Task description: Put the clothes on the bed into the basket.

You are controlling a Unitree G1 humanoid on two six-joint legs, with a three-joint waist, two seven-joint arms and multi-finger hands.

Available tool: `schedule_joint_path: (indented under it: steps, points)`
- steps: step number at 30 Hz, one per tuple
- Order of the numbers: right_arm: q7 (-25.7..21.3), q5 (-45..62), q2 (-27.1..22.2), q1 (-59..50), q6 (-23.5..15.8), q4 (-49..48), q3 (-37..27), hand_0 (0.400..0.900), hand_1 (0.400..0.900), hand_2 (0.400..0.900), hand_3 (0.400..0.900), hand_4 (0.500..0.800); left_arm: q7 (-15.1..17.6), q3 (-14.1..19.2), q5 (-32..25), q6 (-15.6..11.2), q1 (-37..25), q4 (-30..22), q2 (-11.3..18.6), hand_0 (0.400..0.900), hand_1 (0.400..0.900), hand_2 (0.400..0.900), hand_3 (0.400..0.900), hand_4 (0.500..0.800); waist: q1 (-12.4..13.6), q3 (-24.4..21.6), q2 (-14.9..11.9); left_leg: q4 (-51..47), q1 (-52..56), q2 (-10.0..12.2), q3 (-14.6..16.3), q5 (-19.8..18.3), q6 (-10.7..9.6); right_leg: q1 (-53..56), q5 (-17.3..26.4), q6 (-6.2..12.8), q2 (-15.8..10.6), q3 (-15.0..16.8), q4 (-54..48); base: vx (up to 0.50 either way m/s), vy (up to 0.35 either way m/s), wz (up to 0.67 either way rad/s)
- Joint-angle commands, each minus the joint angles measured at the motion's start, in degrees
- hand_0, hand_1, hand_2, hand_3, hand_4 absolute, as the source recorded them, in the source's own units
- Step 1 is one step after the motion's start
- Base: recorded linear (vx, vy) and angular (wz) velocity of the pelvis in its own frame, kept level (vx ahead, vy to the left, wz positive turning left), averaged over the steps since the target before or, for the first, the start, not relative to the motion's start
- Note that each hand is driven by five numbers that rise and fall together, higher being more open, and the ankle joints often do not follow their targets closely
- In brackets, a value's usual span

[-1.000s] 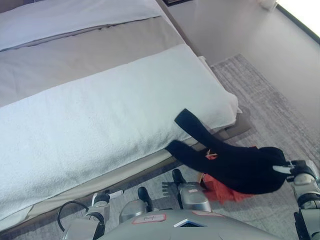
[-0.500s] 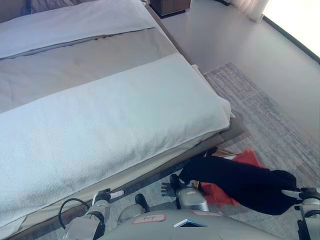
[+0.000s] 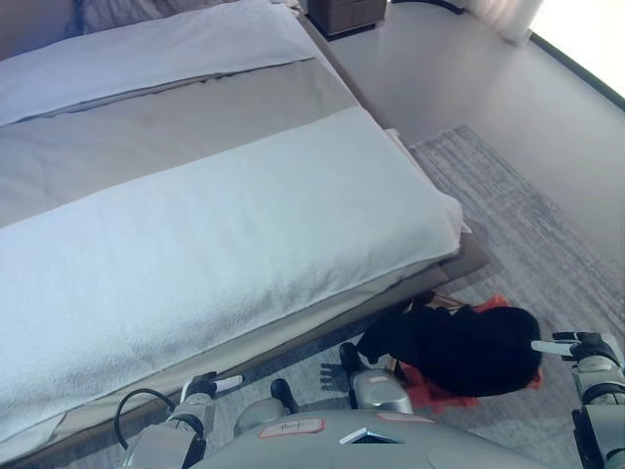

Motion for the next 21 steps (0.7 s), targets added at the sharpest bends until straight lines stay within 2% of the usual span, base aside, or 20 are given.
schedule_joint_path:
  steps: [1,15,18,21]
  points:
    - [-1.9,-0.3,-5.4,-6.3,-1.2,-1.3,3.5,0.900,0.900,0.900,0.900,0.800,0.8,0.0,1.1,-0.8,-2.2,2.4,2.3,0.900,0.900,0.900,0.900,0.800,0.4,1.4,-0.7,0.4,0.6,1.3,-4.5,-1.0,-1.0,3.5,-1.8,2.69,-2.2,-1.0,2.0,0.00,0.000,0.00]
    - [-1.3,-0.3,-2.8,-7.5,-1.8,-2.6,6.1,0.900,0.900,0.900,0.900,0.800,1.3,0.4,0.8,-0.9,-2.2,2.5,2.1,0.900,0.900,0.900,0.900,0.800,1.2,1.7,-1.1,0.4,0.3,1.3,-5.0,-0.8,-1.0,4.0,-1.6,2.56,-2.4,-1.8,1.5,0.00,-0.007,0.02]
    - [2.2,2.4,0.9,-5.9,-3.5,-11.6,9.5,0.900,0.900,0.900,0.900,0.800,0.8,0.7,0.9,-1.3,-2.3,1.5,1.8,0.900,0.900,0.900,0.900,0.800,1.4,2.0,-1.3,0.4,0.3,1.3,-4.7,-0.7,-0.9,3.7,-1.5,2.54,-2.3,-1.4,1.5,-0.02,-0.009,-0.07]
    - [6.3,2.2,4.0,-4.3,-3.4,-13.0,13.0,0.900,0.900,0.900,0.900,0.800,-1.2,0.5,2.1,-1.5,-2.3,0.7,2.2,0.900,0.900,0.900,0.900,0.800,2.0,2.0,-1.5,0.4,0.0,1.3,-5.2,-0.7,-0.8,3.7,-1.6,2.41,-2.4,-1.9,1.5,0.00,-0.010,0.05]
